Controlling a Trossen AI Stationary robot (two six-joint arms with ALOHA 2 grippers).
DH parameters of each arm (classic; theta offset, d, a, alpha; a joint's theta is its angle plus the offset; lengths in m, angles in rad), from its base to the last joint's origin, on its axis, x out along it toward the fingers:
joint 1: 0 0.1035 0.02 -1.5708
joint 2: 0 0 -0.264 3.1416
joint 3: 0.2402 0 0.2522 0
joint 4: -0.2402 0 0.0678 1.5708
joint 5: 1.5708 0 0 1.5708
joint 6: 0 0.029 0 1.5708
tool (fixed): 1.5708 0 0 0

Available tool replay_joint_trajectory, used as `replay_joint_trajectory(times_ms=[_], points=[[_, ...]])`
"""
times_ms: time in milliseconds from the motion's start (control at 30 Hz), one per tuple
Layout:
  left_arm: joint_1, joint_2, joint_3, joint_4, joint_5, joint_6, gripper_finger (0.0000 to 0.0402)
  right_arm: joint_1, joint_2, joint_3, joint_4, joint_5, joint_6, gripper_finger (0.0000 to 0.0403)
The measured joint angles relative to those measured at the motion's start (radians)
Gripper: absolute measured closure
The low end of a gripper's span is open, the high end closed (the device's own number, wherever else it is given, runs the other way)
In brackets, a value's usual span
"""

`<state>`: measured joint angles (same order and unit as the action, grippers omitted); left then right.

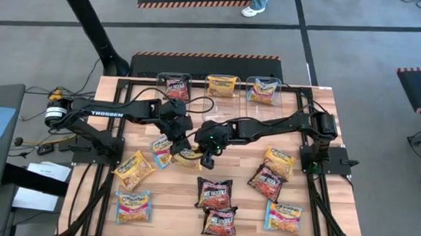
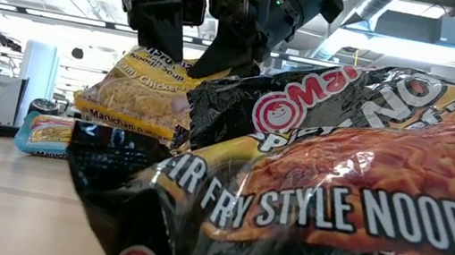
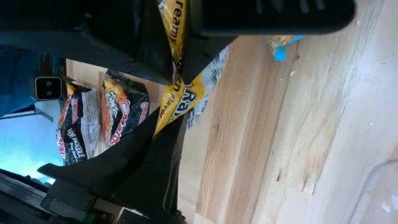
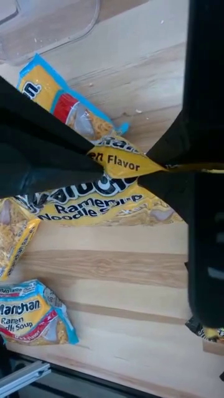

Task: Sort Maruchan noodles
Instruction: Put the yellow noodle pack into the center transparent bin

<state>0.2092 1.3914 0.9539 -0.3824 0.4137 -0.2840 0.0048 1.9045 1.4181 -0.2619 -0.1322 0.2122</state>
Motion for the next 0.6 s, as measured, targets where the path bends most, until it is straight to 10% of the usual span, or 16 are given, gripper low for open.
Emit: replay_joint_trajectory(times_ms=[600], points=[[0.07,-0.01,0.0,0.086,0.097,-0.122,0.027,-0.029,-0.023,0.0,-0.084,-0.005,-0.005,0.0398]])
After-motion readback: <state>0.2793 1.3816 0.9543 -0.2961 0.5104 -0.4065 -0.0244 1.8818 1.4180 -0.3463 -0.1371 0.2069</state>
